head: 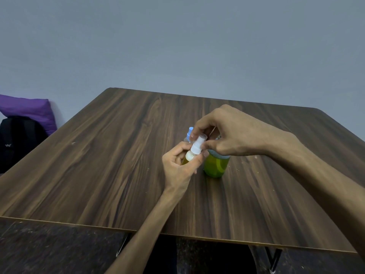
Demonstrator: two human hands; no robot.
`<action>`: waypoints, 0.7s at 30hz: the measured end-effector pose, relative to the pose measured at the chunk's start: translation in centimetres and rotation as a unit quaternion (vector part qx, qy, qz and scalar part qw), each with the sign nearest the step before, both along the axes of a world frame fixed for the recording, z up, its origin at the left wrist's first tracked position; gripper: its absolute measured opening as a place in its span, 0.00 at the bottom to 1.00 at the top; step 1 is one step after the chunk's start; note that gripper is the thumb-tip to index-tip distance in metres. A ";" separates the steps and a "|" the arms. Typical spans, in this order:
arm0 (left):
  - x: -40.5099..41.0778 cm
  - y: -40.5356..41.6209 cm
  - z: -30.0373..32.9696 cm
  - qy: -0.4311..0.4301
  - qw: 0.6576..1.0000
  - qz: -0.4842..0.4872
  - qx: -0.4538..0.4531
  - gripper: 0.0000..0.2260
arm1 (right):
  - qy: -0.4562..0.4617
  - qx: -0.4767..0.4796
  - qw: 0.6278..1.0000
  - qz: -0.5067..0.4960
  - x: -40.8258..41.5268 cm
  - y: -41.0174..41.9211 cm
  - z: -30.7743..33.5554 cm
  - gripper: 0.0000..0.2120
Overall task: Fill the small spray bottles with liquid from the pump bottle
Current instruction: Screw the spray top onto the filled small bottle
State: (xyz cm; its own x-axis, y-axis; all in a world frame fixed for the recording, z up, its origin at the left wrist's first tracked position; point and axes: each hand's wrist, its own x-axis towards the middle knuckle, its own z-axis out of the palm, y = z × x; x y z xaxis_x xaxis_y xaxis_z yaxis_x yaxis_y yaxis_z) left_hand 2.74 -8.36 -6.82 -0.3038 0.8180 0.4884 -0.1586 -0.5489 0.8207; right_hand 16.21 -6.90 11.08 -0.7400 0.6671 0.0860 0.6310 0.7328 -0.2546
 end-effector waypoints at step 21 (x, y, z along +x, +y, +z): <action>0.1 0.1 0.0 -0.016 1.000 -0.008 -0.002 0.09 | 0.044 0.003 0.998 -0.037 -0.2 0.1 -1.2 0.13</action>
State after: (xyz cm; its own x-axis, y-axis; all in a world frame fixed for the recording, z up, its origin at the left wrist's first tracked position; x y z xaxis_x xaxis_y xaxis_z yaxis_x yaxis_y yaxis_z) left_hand 2.82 -8.30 -6.85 -0.3064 0.8244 0.4759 -0.1942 -0.5436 0.8166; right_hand 15.96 -6.76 9.92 -0.6785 0.7187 0.1518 0.6587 0.6868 -0.3073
